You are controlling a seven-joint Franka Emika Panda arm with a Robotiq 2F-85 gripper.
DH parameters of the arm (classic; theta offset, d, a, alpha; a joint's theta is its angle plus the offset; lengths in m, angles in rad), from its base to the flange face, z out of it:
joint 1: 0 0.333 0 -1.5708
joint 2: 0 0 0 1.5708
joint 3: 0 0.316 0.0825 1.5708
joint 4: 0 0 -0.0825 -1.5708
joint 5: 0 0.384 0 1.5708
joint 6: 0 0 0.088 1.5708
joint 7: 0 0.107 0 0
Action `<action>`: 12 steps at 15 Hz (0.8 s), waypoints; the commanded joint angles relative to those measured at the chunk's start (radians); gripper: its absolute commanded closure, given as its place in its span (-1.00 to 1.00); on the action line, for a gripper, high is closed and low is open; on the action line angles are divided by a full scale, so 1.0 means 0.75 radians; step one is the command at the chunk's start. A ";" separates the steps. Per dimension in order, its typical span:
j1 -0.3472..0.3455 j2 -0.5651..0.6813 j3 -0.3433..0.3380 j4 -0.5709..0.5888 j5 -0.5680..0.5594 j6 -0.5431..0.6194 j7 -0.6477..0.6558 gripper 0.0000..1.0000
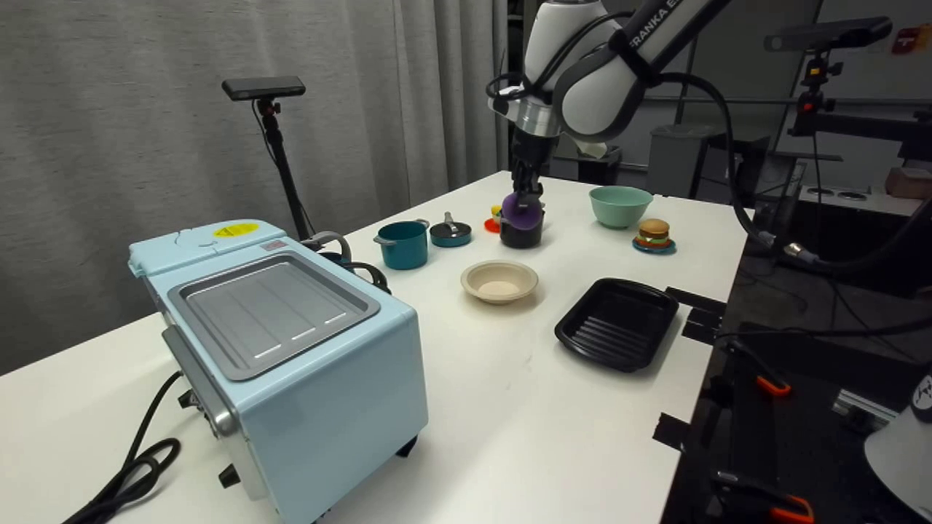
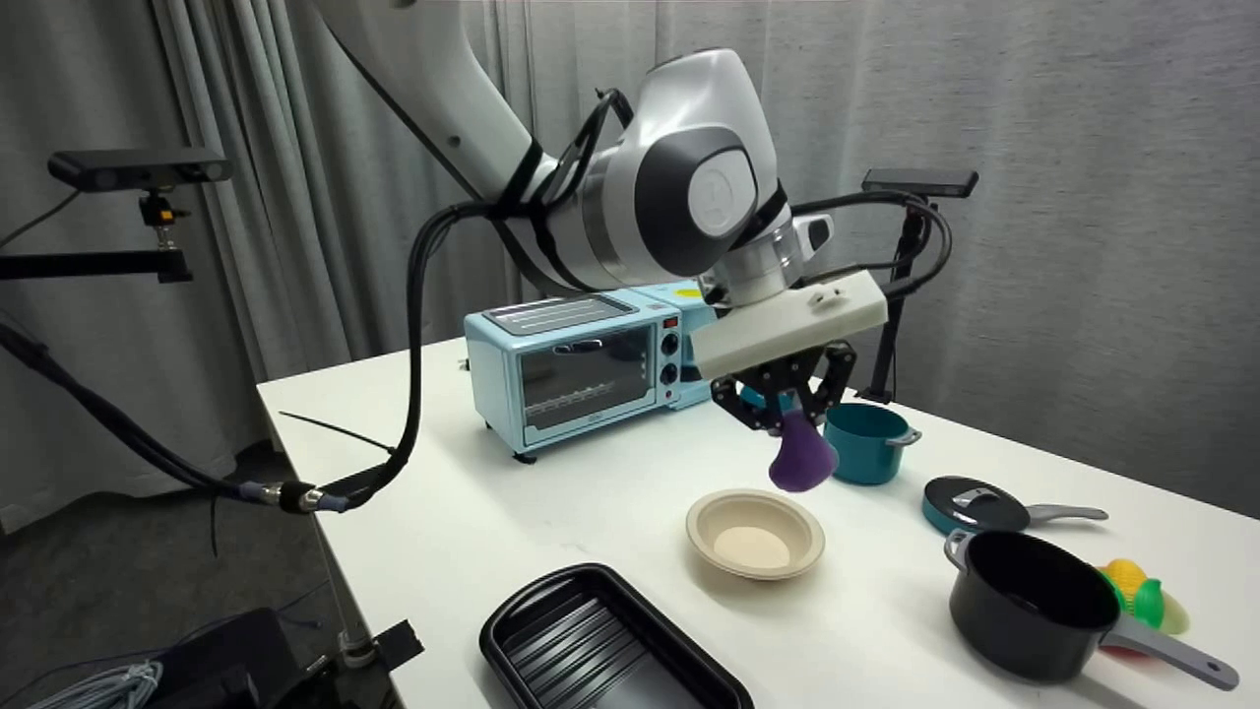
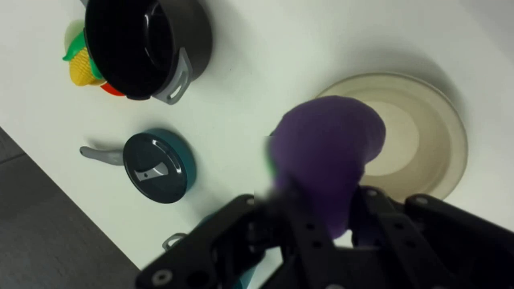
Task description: Pick up the purple plush toy from the table and put it on the plate
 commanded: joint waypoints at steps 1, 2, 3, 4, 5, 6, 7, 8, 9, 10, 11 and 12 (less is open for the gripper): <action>-0.024 0.117 -0.013 0.013 -0.021 0.088 0.061 0.89; -0.025 0.158 -0.008 0.027 -0.011 0.100 0.068 0.89; -0.033 0.189 0.004 0.052 0.007 0.096 0.058 0.89; -0.032 0.228 0.014 0.068 0.014 0.106 0.062 0.89; -0.033 0.265 0.026 0.089 0.023 0.115 0.061 0.89; -0.033 0.299 0.037 0.111 0.027 0.121 0.063 0.89; -0.035 0.337 0.051 0.139 0.032 0.127 0.063 0.89; -0.037 0.368 0.063 0.163 0.036 0.129 0.064 0.89; -0.039 0.398 0.076 0.187 0.040 0.128 0.066 0.89; -0.040 0.424 0.087 0.208 0.042 0.126 0.067 0.89; -0.043 0.447 0.095 0.222 0.045 0.123 0.070 0.89; -0.045 0.466 0.101 0.236 0.047 0.120 0.073 0.89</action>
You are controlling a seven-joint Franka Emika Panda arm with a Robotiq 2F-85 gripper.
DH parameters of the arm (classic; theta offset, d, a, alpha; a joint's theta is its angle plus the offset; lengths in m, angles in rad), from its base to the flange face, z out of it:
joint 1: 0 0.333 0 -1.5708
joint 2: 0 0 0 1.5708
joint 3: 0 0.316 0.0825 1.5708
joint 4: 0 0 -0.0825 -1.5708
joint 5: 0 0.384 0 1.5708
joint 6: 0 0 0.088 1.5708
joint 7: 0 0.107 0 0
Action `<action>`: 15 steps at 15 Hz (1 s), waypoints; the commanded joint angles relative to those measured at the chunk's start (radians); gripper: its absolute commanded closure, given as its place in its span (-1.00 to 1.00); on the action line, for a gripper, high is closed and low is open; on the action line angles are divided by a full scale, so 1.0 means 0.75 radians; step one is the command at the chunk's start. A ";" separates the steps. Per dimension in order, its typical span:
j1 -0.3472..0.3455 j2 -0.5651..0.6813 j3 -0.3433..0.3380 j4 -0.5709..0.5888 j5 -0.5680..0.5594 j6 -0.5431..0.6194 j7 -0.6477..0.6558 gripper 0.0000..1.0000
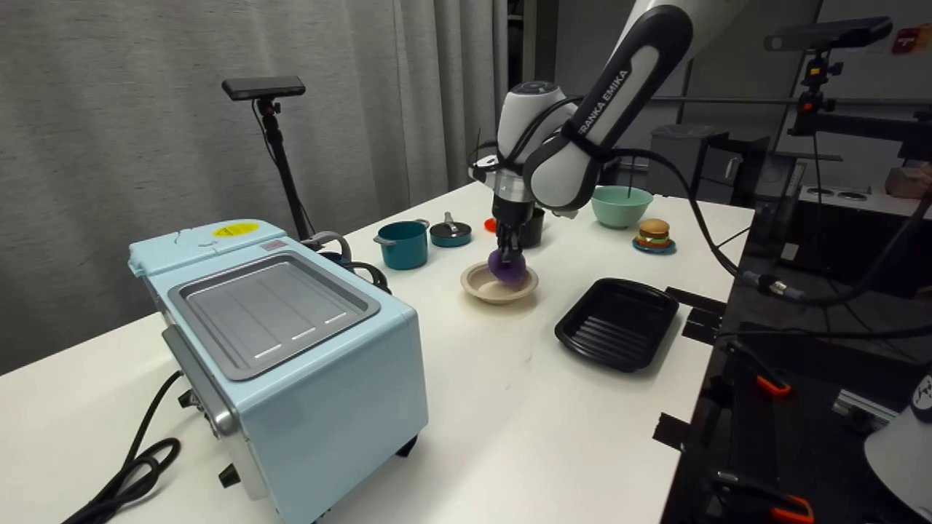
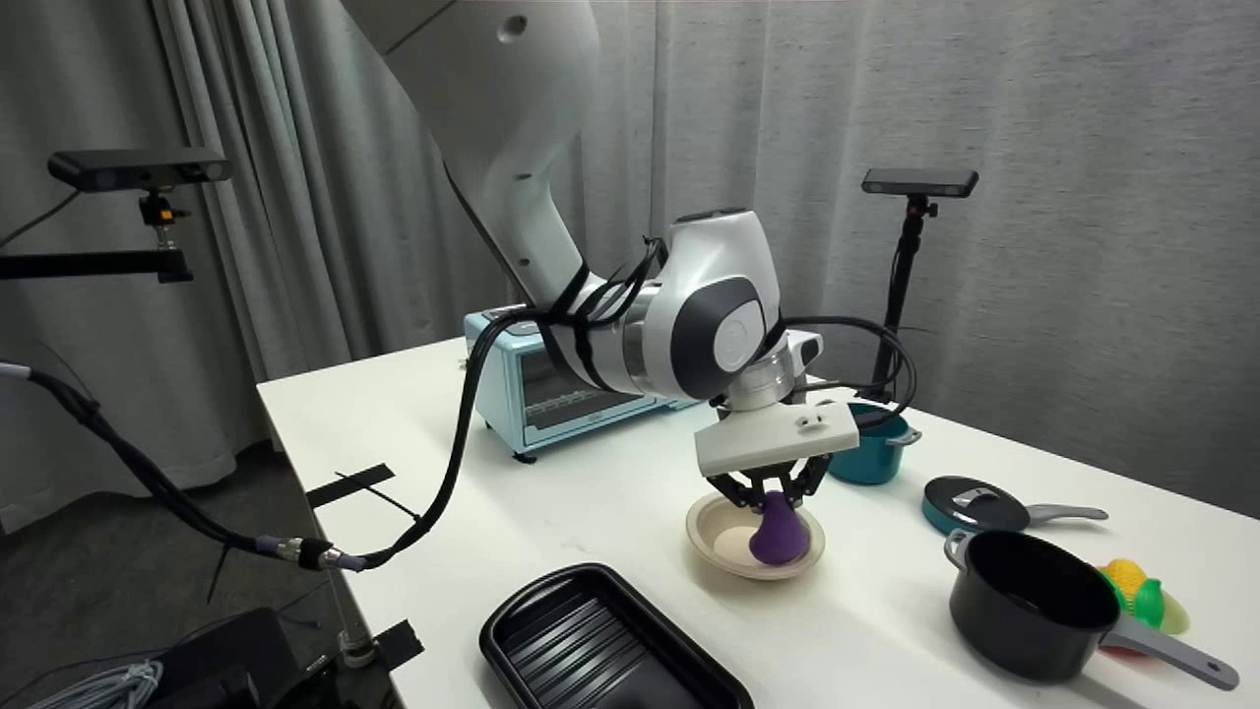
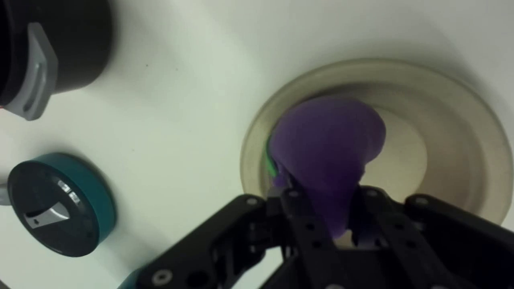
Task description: Pick up the purple plush toy from the table and put it on the plate
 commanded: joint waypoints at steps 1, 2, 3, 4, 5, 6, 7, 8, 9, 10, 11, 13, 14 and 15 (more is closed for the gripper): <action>-0.031 0.099 0.042 0.086 0.028 0.013 0.014 0.89; -0.034 0.111 0.048 0.092 0.034 0.014 0.022 0.89; -0.037 0.118 0.054 0.097 0.040 0.010 0.032 0.04; -0.041 0.117 0.060 0.102 0.044 0.011 0.036 0.02; -0.041 0.108 0.064 0.102 0.045 0.009 0.041 -0.10; -0.035 0.099 0.062 0.102 0.042 0.008 0.053 -0.24; -0.029 0.089 0.065 0.097 0.045 0.003 0.063 -0.43; -0.024 0.079 0.067 0.092 0.045 0.001 0.074 -0.56; -0.021 0.066 0.075 0.083 0.046 0.002 0.082 -0.71; -0.018 0.057 0.081 0.075 0.045 0.004 0.093 -0.88; -0.015 0.042 0.088 0.068 0.044 0.004 0.103 -0.98; -0.008 0.011 0.103 0.056 0.044 0.000 0.119 -1.00; -0.005 -0.009 0.109 0.054 0.045 -0.010 0.124 -1.00; -0.007 -0.047 0.119 0.053 0.051 -0.034 0.123 -1.00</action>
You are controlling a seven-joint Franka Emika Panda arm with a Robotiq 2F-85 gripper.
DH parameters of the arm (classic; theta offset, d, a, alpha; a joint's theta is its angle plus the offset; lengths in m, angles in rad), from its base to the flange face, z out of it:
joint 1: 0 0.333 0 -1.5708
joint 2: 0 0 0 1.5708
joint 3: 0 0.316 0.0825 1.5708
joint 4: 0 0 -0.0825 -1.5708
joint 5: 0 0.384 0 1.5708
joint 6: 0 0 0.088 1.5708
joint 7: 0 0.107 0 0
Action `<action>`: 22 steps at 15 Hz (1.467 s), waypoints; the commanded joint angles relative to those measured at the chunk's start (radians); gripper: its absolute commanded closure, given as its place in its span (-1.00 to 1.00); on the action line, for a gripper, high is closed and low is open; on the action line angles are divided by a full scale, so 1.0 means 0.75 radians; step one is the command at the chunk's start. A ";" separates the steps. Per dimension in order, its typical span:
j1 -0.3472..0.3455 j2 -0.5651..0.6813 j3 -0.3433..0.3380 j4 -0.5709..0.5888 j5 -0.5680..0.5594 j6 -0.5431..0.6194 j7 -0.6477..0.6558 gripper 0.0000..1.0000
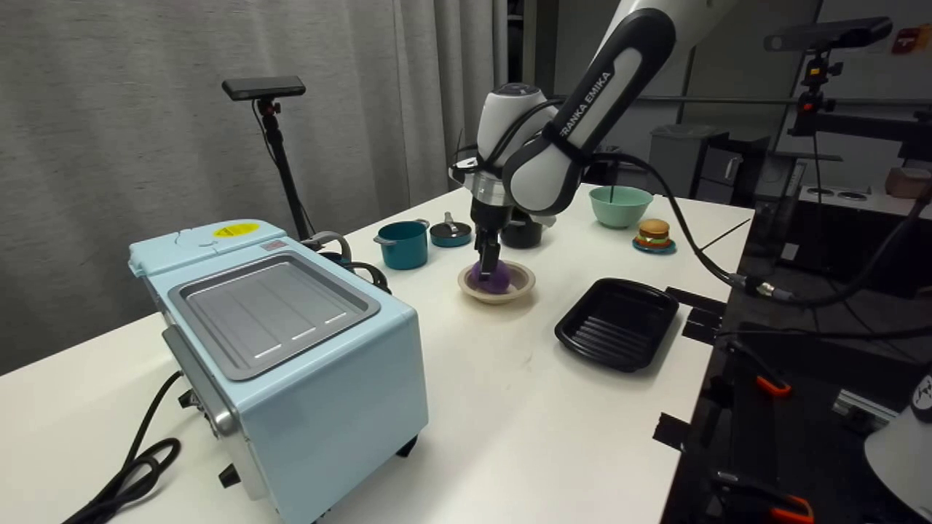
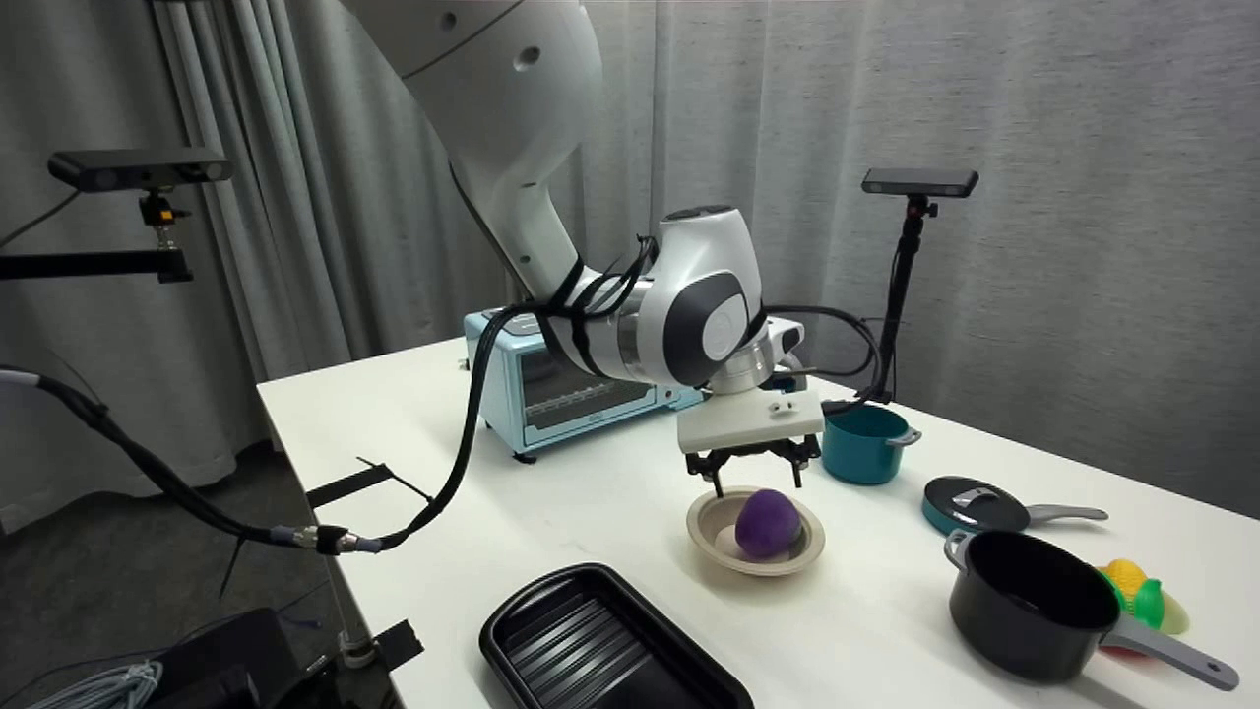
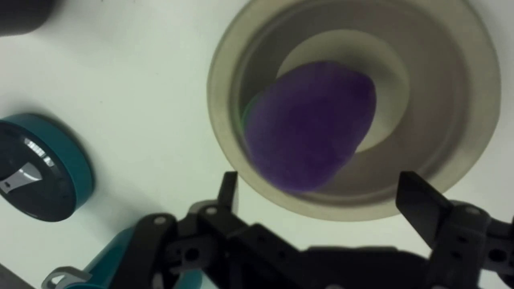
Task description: Pick up the purple plush toy from the table and put it on the plate
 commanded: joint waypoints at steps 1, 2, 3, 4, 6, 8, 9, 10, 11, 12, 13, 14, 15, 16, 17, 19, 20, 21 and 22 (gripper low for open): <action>0.004 -0.117 0.027 -0.029 0.021 -0.042 0.021 -1.00; 0.011 -0.151 0.028 -0.033 0.018 -0.056 0.028 -1.00; 0.012 -0.178 0.032 -0.036 0.022 -0.063 0.027 -1.00; 0.014 -0.213 0.034 -0.043 0.024 -0.070 0.028 -1.00; 0.016 -0.275 0.037 -0.055 0.032 -0.091 0.023 -1.00; 0.018 -0.332 0.039 -0.062 0.047 -0.120 0.017 -1.00; 0.020 -0.359 0.037 -0.066 0.053 -0.136 0.016 -1.00; 0.023 -0.387 0.033 -0.071 0.060 -0.160 0.021 -1.00; 0.026 -0.412 0.028 -0.076 0.066 -0.180 0.025 -1.00; 0.026 -0.440 0.026 -0.084 0.079 -0.209 0.024 -1.00; 0.034 -0.356 0.017 -0.032 0.049 -0.159 0.018 -1.00; 0.035 -0.379 0.015 -0.038 0.058 -0.179 0.018 -1.00; 0.036 -0.397 0.014 -0.047 0.061 -0.189 0.018 -1.00; 0.037 -0.408 0.013 -0.056 0.062 -0.190 0.018 -1.00; 0.037 -0.412 0.013 -0.061 0.062 -0.190 0.018 -1.00; 0.037 -0.411 0.013 -0.064 0.062 -0.190 0.018 -1.00; 0.037 -0.411 0.013 -0.065 0.062 -0.190 0.018 -1.00; 0.037 -0.411 0.013 -0.065 0.062 -0.190 0.018 -1.00; 0.037 -0.411 0.013 -0.065 0.062 -0.190 0.018 -1.00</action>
